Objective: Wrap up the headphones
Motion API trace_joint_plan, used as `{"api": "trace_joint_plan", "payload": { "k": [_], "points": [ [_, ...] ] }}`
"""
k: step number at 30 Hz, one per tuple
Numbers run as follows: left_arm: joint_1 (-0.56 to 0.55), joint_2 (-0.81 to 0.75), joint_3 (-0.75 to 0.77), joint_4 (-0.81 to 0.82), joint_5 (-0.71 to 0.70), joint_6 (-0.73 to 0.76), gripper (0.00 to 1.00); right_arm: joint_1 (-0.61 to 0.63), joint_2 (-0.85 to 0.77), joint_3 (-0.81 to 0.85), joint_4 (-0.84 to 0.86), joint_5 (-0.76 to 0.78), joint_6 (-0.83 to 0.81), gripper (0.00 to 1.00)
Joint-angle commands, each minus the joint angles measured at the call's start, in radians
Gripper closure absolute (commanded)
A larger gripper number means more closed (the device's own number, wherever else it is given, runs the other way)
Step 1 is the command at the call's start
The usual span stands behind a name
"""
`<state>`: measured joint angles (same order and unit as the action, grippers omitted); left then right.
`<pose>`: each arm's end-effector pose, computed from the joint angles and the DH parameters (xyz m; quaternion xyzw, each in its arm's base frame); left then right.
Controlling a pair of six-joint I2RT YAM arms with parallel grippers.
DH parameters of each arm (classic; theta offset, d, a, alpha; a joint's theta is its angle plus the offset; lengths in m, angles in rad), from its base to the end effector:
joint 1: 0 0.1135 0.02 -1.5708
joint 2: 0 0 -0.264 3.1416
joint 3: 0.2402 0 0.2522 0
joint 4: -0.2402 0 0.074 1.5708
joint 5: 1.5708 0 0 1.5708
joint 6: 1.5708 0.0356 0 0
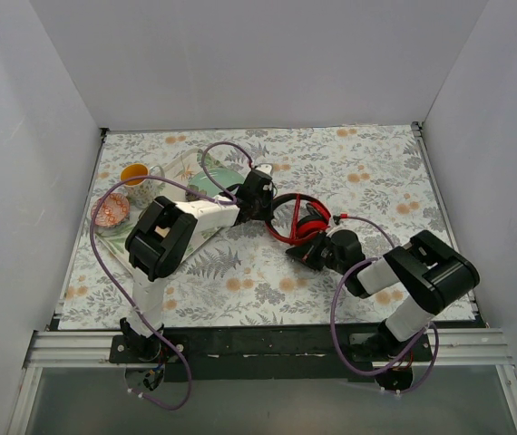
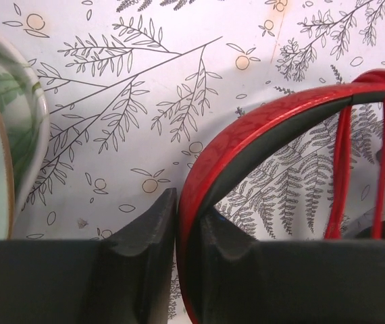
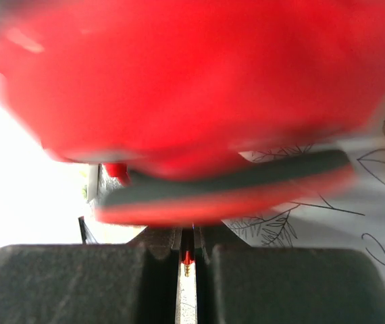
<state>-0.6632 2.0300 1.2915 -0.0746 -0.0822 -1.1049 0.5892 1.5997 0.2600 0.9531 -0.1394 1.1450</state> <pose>0.3436 -0.2648 0.1501 -0.2182 0.9024 -0.2616 0.2638 0.1996 0.1393 0.1115 0.1897 0.8067 0.4619 0.3162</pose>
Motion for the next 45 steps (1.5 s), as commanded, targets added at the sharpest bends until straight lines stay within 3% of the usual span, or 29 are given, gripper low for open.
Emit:
{"api": "trace_joint_plan", "payload": {
  "k": [1,8,12,21,29,33,37,40,43,45],
  "points": [
    [0.013,-0.028,0.008,-0.005,-0.067,-0.006,0.77,0.004,0.048,0.001,0.125,-0.062,0.044,0.94],
    [0.014,-0.057,0.019,-0.010,-0.079,0.011,0.69,0.004,0.037,0.001,0.113,-0.054,0.030,0.80],
    [0.014,-0.071,0.022,-0.008,-0.088,0.022,0.64,0.004,-0.007,-0.018,0.064,-0.032,0.016,0.66],
    [0.014,-0.076,0.040,-0.008,-0.083,0.046,0.56,0.030,-0.102,0.019,-0.097,0.015,-0.108,0.62],
    [0.014,-0.120,0.042,-0.007,-0.087,0.077,0.52,0.118,-0.312,0.097,-0.411,0.159,-0.301,0.62],
    [0.014,-0.146,0.049,-0.008,-0.071,0.118,0.43,0.120,-0.450,0.174,-0.536,0.182,-0.427,0.62],
    [0.014,-0.168,0.074,-0.028,-0.051,0.168,0.15,0.116,-0.507,0.290,-0.655,0.184,-0.571,0.61],
    [0.014,-0.200,0.084,-0.042,-0.030,0.226,0.02,0.089,-0.508,0.407,-0.758,0.182,-0.685,0.59],
    [0.014,-0.249,0.080,-0.048,-0.025,0.313,0.02,-0.003,-0.474,0.499,-0.850,0.146,-0.749,0.58],
    [0.016,-0.277,0.069,-0.053,-0.039,0.362,0.02,-0.129,-0.442,0.528,-0.875,0.013,-0.757,0.58]
  ]
}}
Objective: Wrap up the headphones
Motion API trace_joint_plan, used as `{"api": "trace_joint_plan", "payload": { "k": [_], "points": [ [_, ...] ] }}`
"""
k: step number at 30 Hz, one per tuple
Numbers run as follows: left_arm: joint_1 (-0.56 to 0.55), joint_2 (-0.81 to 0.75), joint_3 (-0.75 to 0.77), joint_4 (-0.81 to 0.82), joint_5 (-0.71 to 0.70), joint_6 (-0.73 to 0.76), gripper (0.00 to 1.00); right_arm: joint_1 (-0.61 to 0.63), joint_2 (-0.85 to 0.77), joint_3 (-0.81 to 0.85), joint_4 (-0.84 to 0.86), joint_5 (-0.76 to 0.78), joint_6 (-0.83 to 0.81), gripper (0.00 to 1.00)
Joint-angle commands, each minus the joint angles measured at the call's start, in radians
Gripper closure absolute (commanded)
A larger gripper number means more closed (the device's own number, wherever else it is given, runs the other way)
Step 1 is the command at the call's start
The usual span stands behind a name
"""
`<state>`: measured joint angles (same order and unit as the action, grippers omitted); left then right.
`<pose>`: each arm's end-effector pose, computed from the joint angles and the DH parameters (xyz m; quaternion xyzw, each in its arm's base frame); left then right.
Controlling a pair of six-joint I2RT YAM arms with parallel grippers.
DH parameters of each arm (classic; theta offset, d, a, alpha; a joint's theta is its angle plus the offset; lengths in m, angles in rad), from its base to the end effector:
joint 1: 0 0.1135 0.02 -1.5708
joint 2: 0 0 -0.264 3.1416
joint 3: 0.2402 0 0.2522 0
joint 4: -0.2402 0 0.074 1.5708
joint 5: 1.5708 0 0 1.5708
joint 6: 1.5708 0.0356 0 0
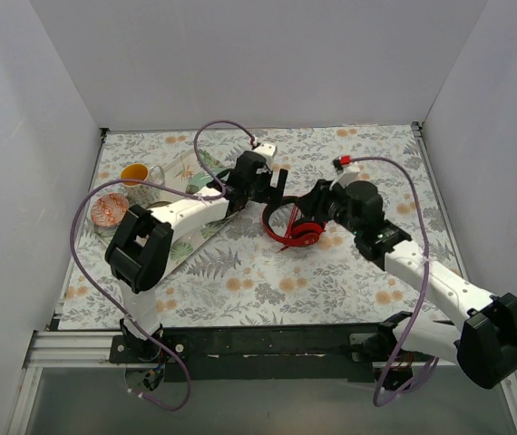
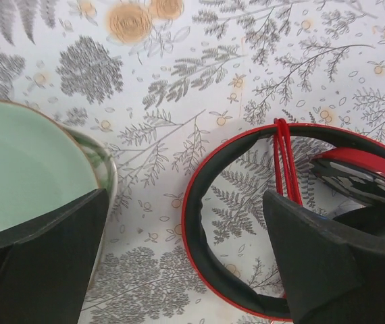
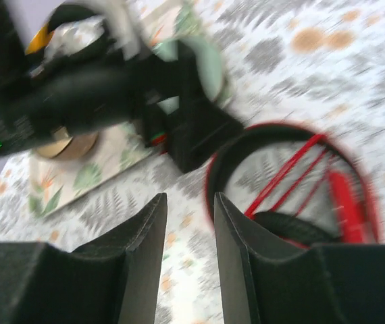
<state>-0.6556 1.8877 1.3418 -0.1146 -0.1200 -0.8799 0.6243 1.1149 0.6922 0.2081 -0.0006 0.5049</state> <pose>0.3428 -0.2582 0.2214 -0.1265 0.8880 -0.2660 0.3531 0.2100 0.1513 0.2814 -0.0466 0.7774 0.3359 0.5298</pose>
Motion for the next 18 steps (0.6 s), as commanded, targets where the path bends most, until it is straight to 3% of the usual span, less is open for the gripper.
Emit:
{"api": "trace_joint_plan", "payload": {
  "k": [1,3,5,9,11,13,14,18],
  "points": [
    [0.014,-0.160,0.013,-0.020,-0.010,0.166,0.02,-0.208,0.054,0.105,-0.142,-0.166,-0.118,0.57],
    [0.025,-0.189,-0.006,-0.034,-0.017,0.235,0.02,-0.326,0.091,0.135,-0.160,-0.234,-0.147,0.54],
    [0.057,-0.229,-0.018,-0.065,0.002,0.287,0.02,-0.427,0.114,0.150,-0.174,-0.257,-0.163,0.43],
    [0.157,-0.291,-0.032,-0.164,0.150,0.354,0.02,-0.613,0.132,0.119,-0.124,-0.357,-0.137,0.37],
    [0.258,-0.324,-0.026,-0.249,0.273,0.364,0.02,-0.713,0.126,0.104,-0.107,-0.345,-0.134,0.30],
    [0.351,-0.351,-0.027,-0.319,0.365,0.406,0.02,-0.780,0.115,0.086,-0.107,-0.322,-0.153,0.29],
    [0.373,-0.381,-0.035,-0.336,0.381,0.426,0.02,-0.796,0.106,0.079,-0.107,-0.311,-0.161,0.21],
    [0.454,-0.468,-0.111,-0.362,0.376,0.521,0.02,-0.834,0.077,0.059,-0.101,-0.256,-0.212,0.15]
  ]
}}
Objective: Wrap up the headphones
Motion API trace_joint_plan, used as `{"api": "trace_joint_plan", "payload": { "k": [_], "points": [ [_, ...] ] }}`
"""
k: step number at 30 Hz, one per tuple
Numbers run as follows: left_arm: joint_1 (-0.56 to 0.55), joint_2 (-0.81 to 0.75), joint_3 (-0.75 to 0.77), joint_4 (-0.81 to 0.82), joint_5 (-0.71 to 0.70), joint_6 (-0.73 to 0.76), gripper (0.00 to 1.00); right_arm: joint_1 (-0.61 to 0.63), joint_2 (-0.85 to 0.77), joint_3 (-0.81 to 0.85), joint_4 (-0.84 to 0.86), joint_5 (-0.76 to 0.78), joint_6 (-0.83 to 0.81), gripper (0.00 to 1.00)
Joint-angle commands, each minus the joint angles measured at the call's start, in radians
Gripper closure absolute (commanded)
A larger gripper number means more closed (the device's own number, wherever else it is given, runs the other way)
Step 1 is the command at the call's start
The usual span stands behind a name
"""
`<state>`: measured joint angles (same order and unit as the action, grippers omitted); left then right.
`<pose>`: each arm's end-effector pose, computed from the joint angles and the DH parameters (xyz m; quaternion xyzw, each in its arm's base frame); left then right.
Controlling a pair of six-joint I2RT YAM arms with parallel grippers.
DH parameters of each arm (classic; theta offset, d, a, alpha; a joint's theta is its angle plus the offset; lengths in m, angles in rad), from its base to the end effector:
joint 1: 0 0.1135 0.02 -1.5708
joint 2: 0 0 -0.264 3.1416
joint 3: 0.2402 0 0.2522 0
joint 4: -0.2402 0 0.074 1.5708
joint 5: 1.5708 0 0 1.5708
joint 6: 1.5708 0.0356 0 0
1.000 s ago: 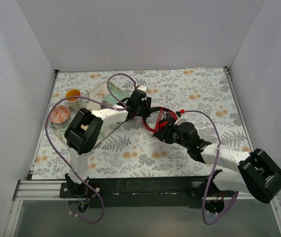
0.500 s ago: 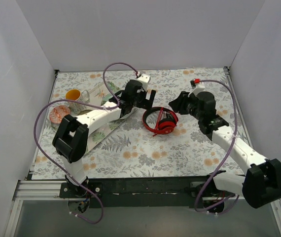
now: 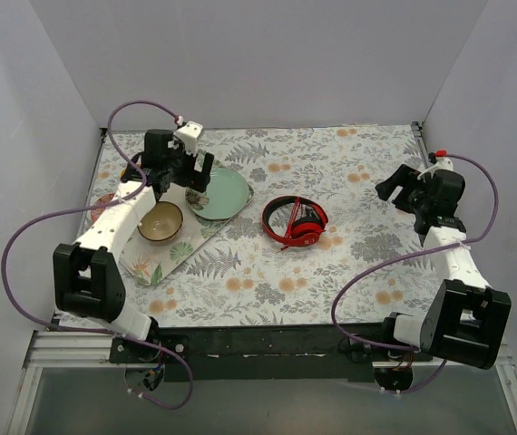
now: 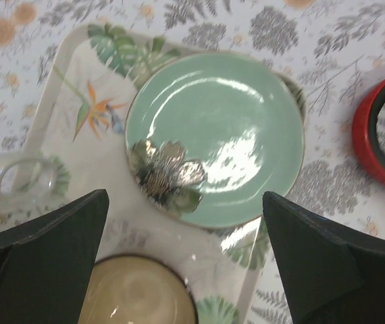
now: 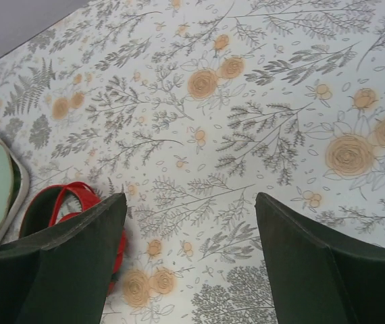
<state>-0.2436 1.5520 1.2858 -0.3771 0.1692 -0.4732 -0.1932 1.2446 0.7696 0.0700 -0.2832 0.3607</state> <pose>0.3425 -0.0913 0.3055 -0.0645 0.8896 -0.2271 0.3909 0.2768 -0.0440 0.2623 0.1513 0.8163 0.1630 0.5332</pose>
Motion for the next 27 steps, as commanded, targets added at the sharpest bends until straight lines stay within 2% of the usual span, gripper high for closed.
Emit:
{"api": "trace_joint_plan", "payload": {
  "k": [1,3,6,7,12,19,25,27],
  "points": [
    [0.085,-0.148,-0.069,-0.100,0.087,0.117,0.02,-0.018,-0.057,-0.019,0.036,0.074,-0.074,0.14],
    [0.144,-0.188,-0.106,-0.089,0.118,0.107,0.02,-0.018,-0.073,-0.023,0.034,0.110,-0.085,0.13],
    [0.294,-0.240,-0.183,-0.036,0.188,0.074,0.02,-0.020,-0.096,-0.026,0.021,0.153,-0.091,0.12],
    [0.308,-0.256,-0.207,-0.031,0.200,0.076,0.02,-0.020,-0.102,-0.035,0.024,0.159,-0.094,0.12],
    [0.322,-0.306,-0.350,-0.025,0.219,0.119,0.02,-0.020,-0.142,-0.095,0.109,0.113,-0.078,0.12],
    [0.325,-0.421,-0.473,0.001,0.251,0.116,0.02,-0.020,-0.149,-0.113,0.157,0.041,-0.051,0.12],
    [0.331,-0.464,-0.503,-0.008,0.250,0.119,0.02,-0.020,-0.146,-0.160,0.244,-0.051,-0.019,0.12],
    [0.334,-0.471,-0.511,-0.006,0.250,0.119,0.02,-0.020,-0.151,-0.162,0.246,-0.036,-0.019,0.11]
  ]
}}
